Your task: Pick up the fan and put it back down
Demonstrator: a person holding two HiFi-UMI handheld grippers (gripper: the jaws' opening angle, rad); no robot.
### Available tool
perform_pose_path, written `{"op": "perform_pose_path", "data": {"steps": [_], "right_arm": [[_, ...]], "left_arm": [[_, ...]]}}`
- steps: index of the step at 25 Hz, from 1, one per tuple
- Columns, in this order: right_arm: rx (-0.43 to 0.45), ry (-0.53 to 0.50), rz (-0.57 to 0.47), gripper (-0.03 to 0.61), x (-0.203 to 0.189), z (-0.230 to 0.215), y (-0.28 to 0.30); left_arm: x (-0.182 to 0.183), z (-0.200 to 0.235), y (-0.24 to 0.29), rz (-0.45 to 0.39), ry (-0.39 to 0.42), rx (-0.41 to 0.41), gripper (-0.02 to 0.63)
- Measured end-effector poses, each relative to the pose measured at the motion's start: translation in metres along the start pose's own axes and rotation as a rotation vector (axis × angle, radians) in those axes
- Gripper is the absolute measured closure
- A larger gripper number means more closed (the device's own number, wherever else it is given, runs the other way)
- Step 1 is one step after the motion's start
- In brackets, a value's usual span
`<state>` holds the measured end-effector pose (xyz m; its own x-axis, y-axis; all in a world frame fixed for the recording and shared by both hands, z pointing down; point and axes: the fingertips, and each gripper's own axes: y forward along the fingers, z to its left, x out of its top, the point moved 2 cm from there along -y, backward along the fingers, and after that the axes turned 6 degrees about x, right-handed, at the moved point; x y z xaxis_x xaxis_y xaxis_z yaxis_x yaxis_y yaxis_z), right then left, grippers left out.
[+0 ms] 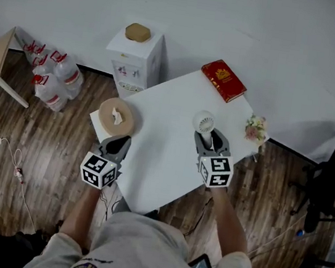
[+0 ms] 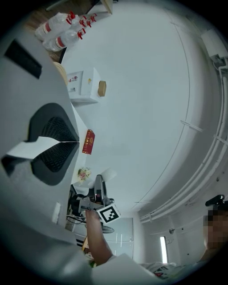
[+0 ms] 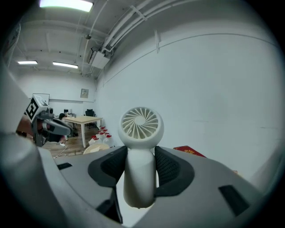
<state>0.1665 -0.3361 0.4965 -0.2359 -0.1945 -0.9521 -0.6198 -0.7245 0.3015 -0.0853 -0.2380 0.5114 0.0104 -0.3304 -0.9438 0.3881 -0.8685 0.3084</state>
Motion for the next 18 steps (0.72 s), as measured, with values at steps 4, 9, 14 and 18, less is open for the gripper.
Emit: {"op": "perform_pose_path", "data": {"steps": [4,9,14,18], "right_arm": [[0.058,-0.025,0.081,0.385,-0.026,0.017,0.045],[0.113,-0.018,0.197,0.385,-0.062,0.031,0.1],[0.124,0.001,0.286,0.385,-0.1,0.026,0.148],[0.138,0.008,0.384,0.385,-0.134,0.023,0.18]], "left_arm": [[-0.01,0.02,-0.004,0.017,-0.02,0.036,0.609],[-0.02,0.049,-0.012,0.045,-0.043,0.083,0.609],[-0.036,0.077,-0.022,0.074,-0.081,0.131,0.609],[-0.048,0.101,-0.027,0.102,-0.106,0.172,0.609]]}}
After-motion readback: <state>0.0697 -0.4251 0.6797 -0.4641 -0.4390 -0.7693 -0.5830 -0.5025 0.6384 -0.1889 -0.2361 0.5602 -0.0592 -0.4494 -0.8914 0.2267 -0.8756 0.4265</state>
